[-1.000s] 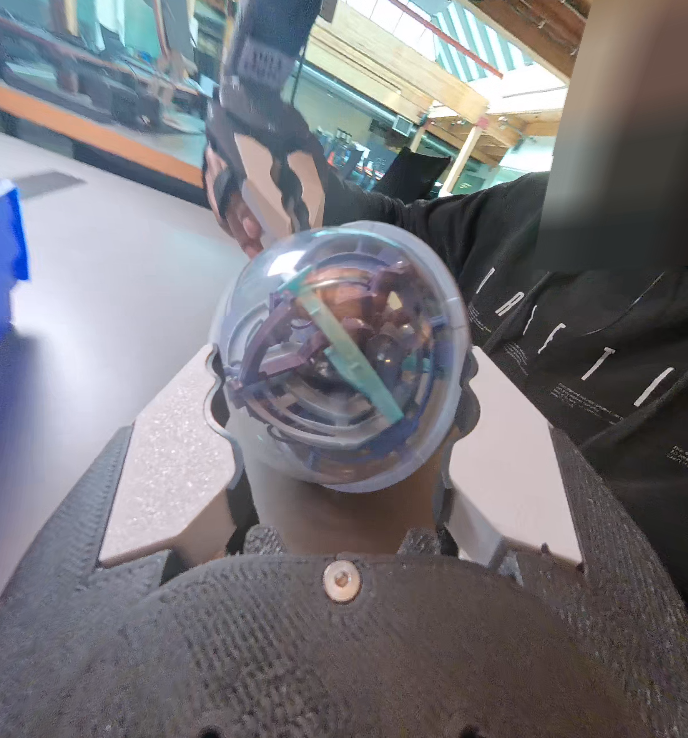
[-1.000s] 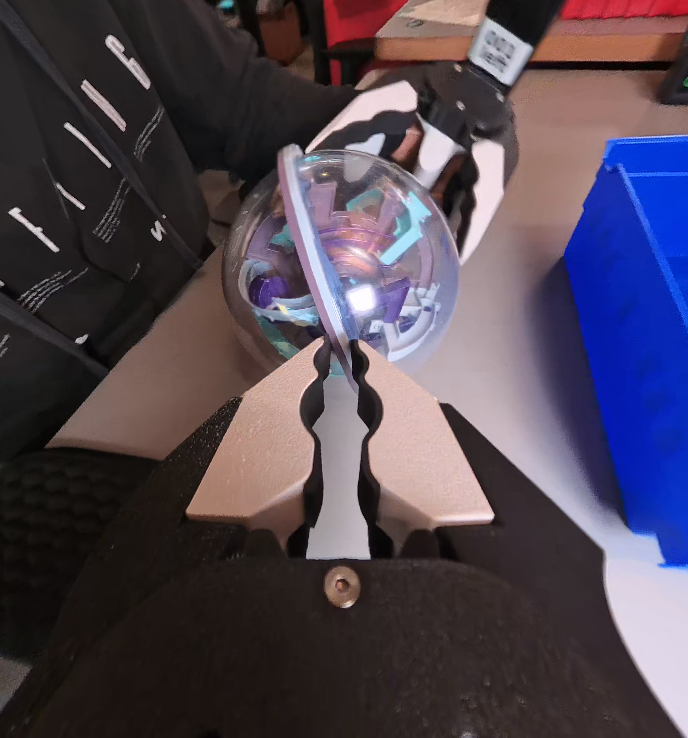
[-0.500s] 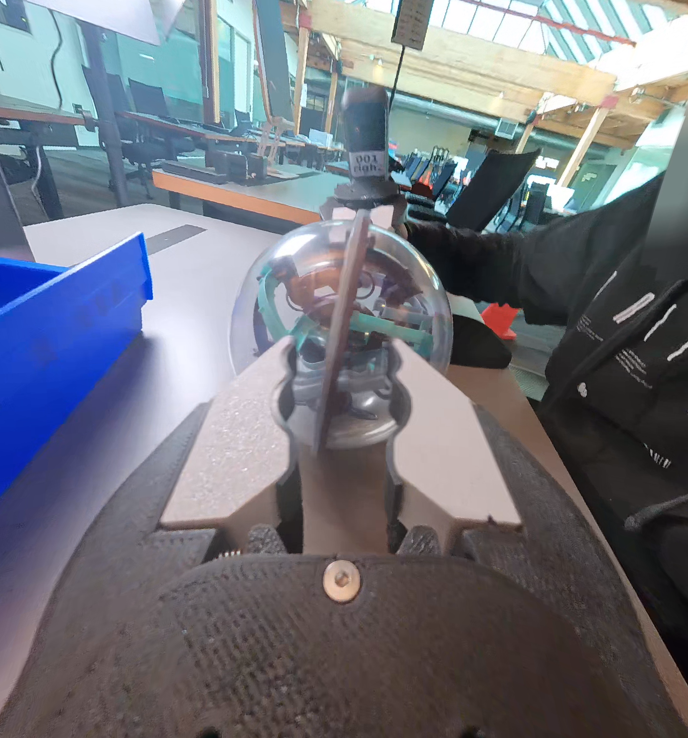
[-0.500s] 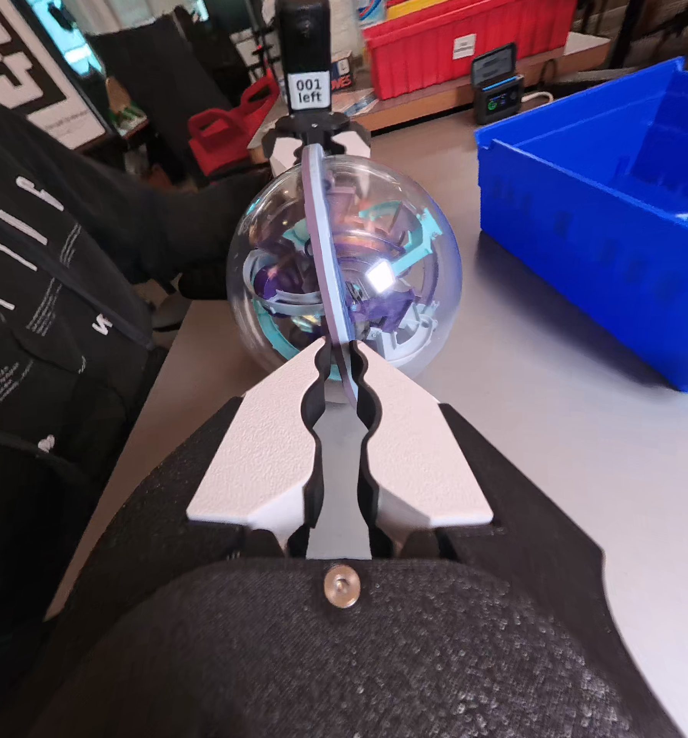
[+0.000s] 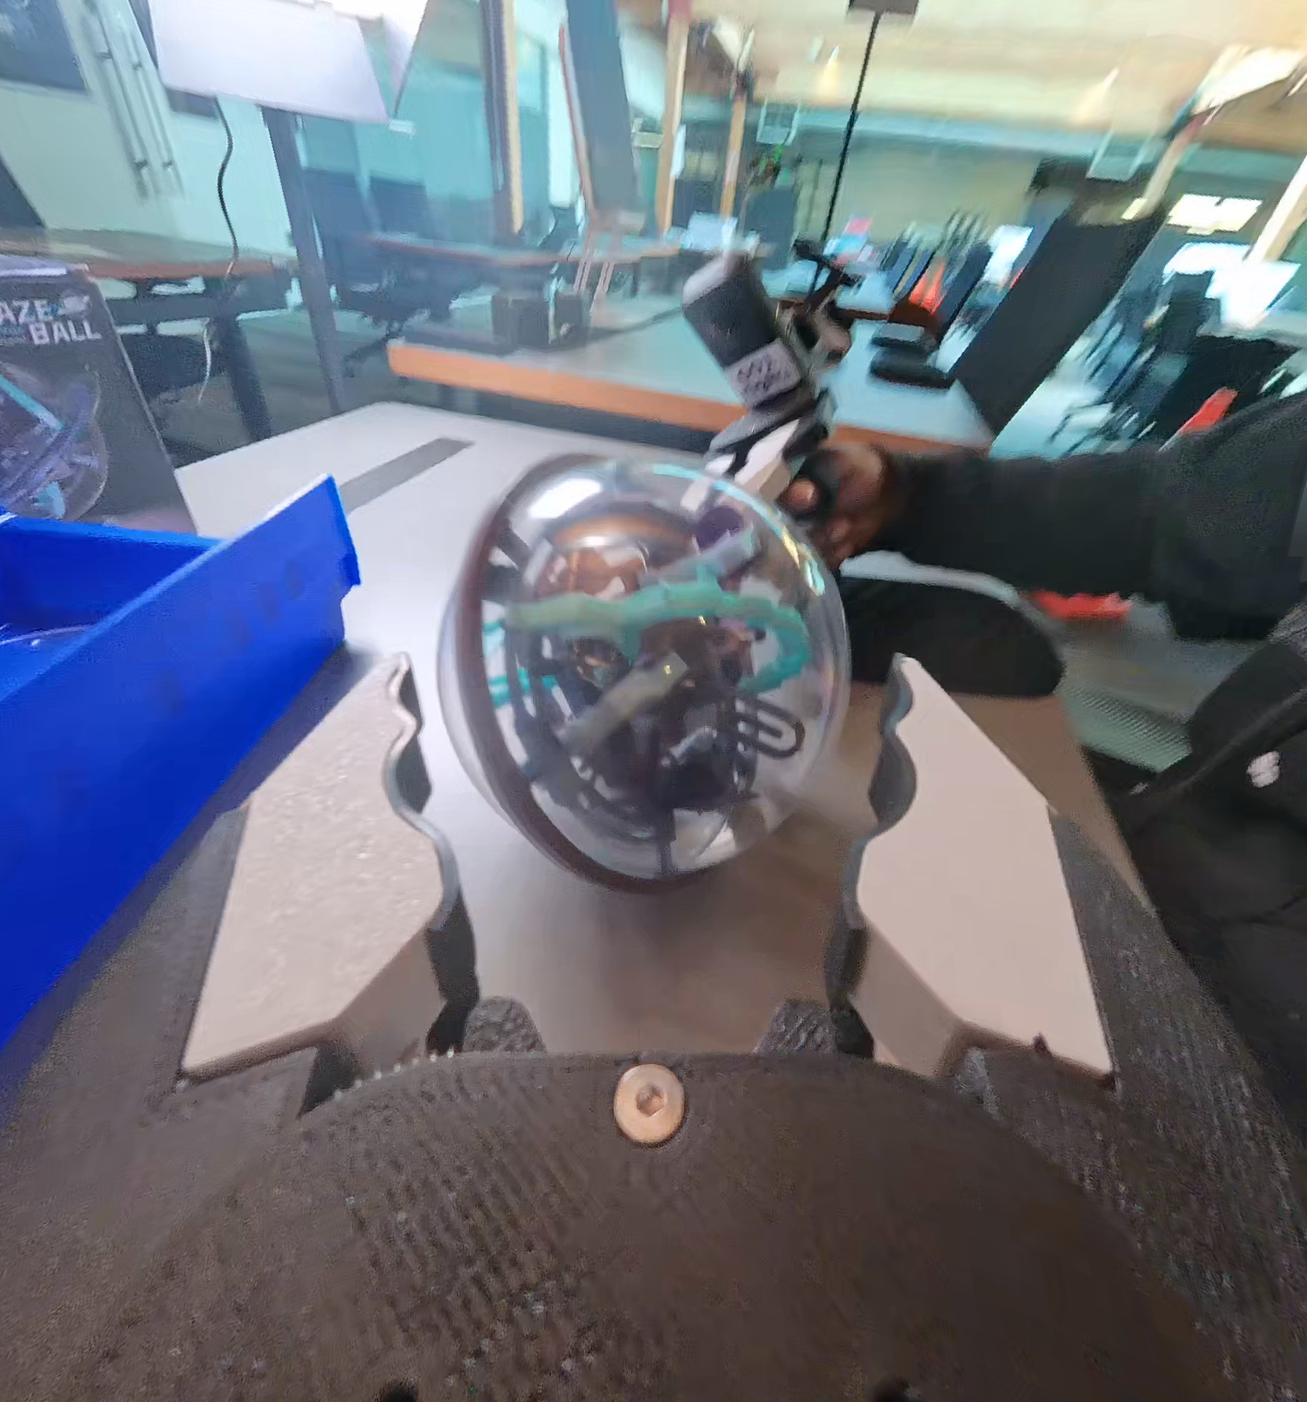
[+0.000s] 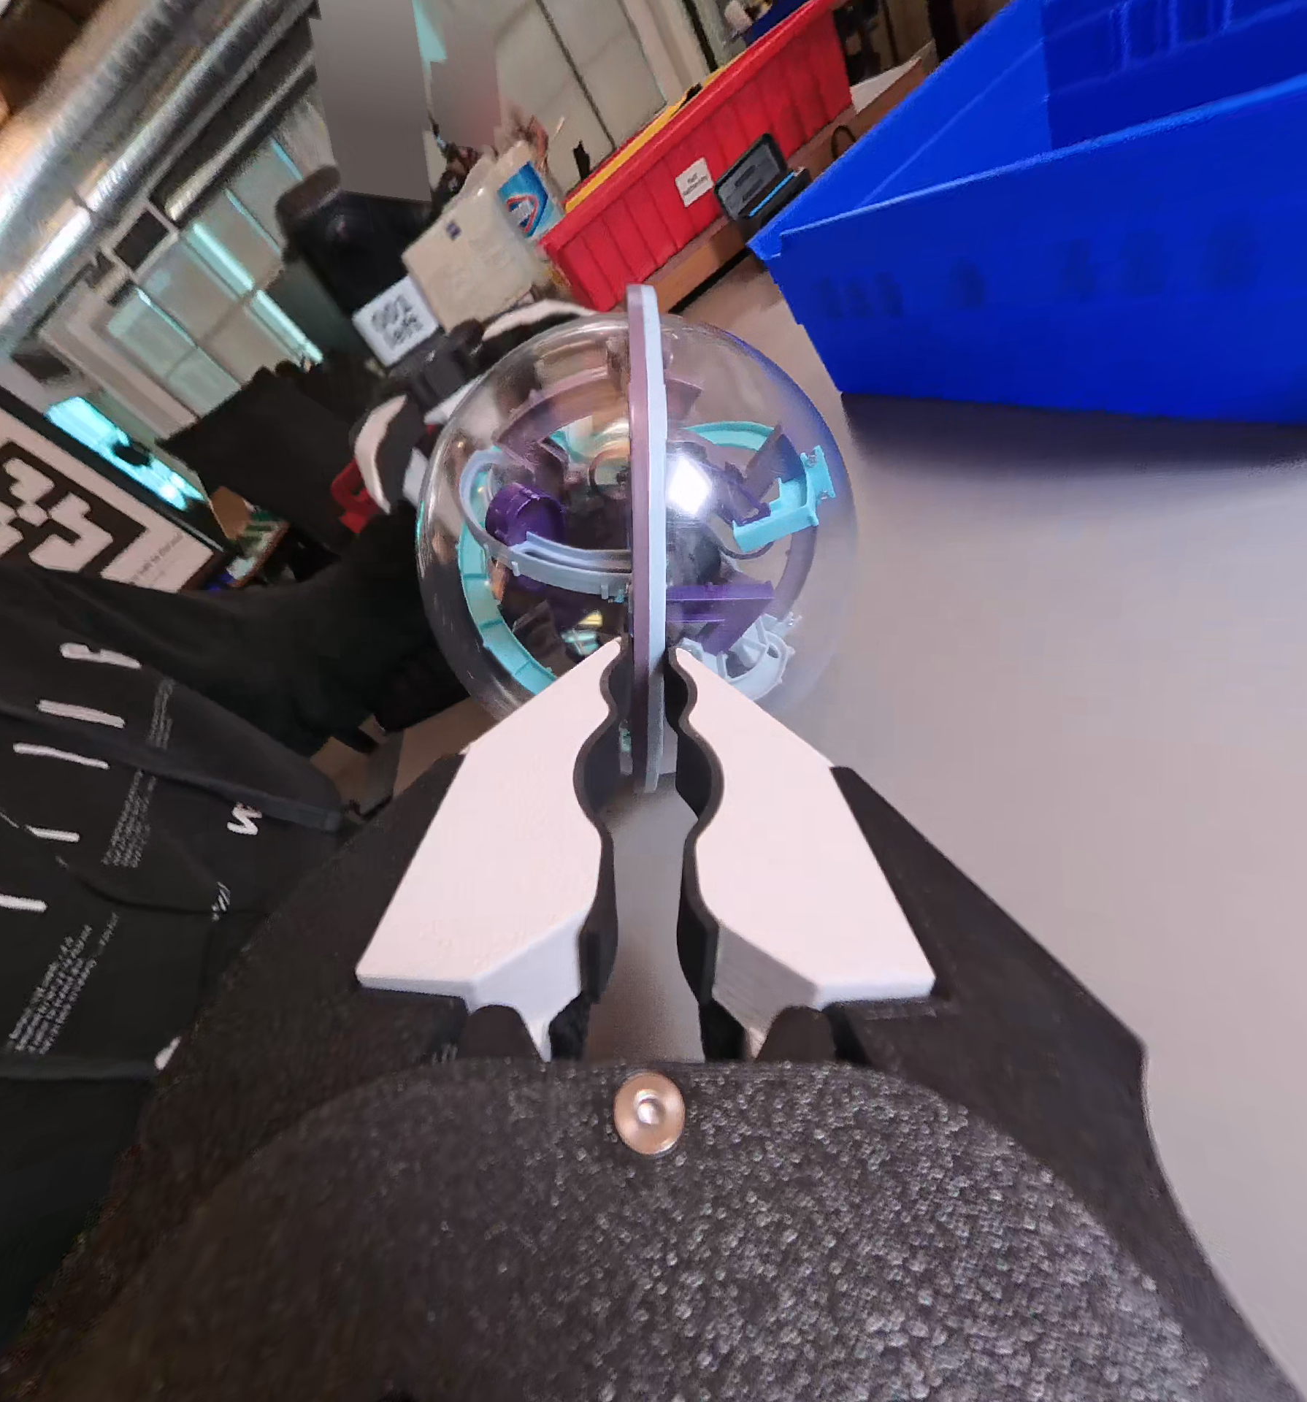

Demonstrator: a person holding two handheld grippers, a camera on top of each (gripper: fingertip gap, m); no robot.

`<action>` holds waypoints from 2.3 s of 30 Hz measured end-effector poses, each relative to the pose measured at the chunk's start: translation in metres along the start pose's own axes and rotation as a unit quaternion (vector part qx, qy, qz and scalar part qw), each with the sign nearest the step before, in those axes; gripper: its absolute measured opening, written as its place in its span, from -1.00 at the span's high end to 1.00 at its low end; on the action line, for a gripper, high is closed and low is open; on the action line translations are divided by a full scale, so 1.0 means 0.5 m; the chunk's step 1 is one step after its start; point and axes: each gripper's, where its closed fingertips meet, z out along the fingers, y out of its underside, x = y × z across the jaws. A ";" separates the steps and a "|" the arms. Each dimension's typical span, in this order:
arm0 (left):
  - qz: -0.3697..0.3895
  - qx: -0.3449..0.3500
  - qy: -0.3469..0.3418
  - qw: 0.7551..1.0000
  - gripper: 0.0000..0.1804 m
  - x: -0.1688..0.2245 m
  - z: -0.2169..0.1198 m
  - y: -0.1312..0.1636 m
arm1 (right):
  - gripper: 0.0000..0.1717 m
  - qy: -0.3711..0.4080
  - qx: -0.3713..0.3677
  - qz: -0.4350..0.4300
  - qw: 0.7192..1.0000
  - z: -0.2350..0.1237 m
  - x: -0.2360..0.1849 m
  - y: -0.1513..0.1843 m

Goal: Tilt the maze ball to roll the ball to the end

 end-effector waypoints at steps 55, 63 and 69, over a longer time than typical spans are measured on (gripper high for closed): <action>-0.042 -0.126 0.013 0.991 -0.67 -0.019 0.156 0.073 | 0.93 0.326 -0.090 -0.708 0.620 -0.021 0.012 0.061; -0.003 -0.134 -0.008 0.991 -0.66 -0.005 0.164 0.070 | 0.28 0.231 -0.083 -0.537 0.807 -0.036 -0.001 0.084; -0.004 -0.130 -0.053 0.990 -0.66 -0.001 0.166 0.069 | -0.11 0.161 -0.053 -0.367 0.915 -0.055 -0.009 0.048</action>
